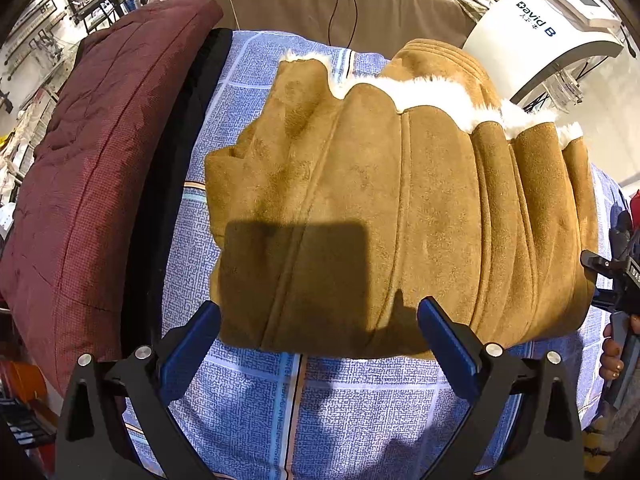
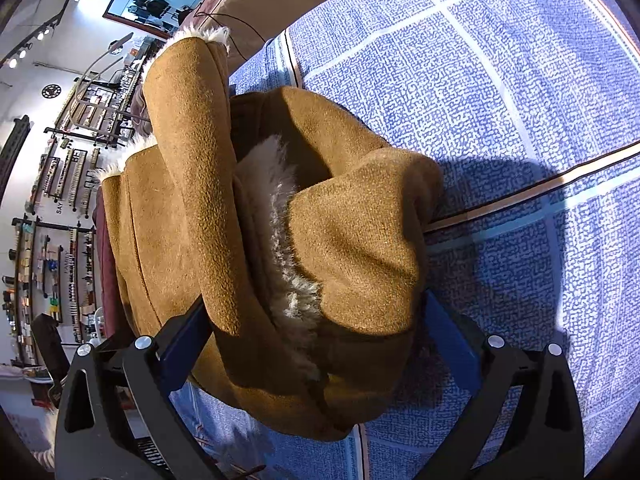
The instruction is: Fold large clothes
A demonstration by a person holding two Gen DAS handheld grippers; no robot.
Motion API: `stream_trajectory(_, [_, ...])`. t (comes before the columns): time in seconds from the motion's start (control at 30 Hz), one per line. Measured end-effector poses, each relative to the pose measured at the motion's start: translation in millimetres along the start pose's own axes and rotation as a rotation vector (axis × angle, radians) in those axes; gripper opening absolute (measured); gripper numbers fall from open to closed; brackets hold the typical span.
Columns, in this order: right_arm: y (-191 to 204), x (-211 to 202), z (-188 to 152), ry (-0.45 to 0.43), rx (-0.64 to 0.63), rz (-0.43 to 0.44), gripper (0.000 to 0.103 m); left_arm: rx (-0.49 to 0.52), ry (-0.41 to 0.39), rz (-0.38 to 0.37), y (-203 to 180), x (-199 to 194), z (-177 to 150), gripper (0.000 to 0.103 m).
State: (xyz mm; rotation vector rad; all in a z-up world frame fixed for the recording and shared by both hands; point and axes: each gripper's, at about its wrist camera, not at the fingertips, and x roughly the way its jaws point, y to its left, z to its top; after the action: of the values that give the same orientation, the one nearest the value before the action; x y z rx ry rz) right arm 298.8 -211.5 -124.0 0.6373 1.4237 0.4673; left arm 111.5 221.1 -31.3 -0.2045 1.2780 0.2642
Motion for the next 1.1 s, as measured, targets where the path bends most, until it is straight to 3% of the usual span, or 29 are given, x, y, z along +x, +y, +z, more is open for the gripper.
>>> stream_trajectory(0.5, [-11, 23, 23, 0.088, -0.068, 0.114, 0.099, -0.035, 0.026, -0.001, 12, 3, -1, 0.097])
stream_trajectory(0.73, [-15, 49, 25, 0.055, 0.038, 0.195, 0.099, -0.030, 0.016, -0.003, 13, 2, 2, 0.097])
stream_trajectory(0.9, [-18, 54, 15, 0.042, 0.099, 0.215, 0.099, -0.070, 0.015, -0.066, 32, 1, 11, 0.097])
stream_trajectory(1.1, [-16, 55, 17, 0.050, 0.099, 0.204, 0.094, -0.140, 0.045, -0.218, 69, 3, 23, 0.097])
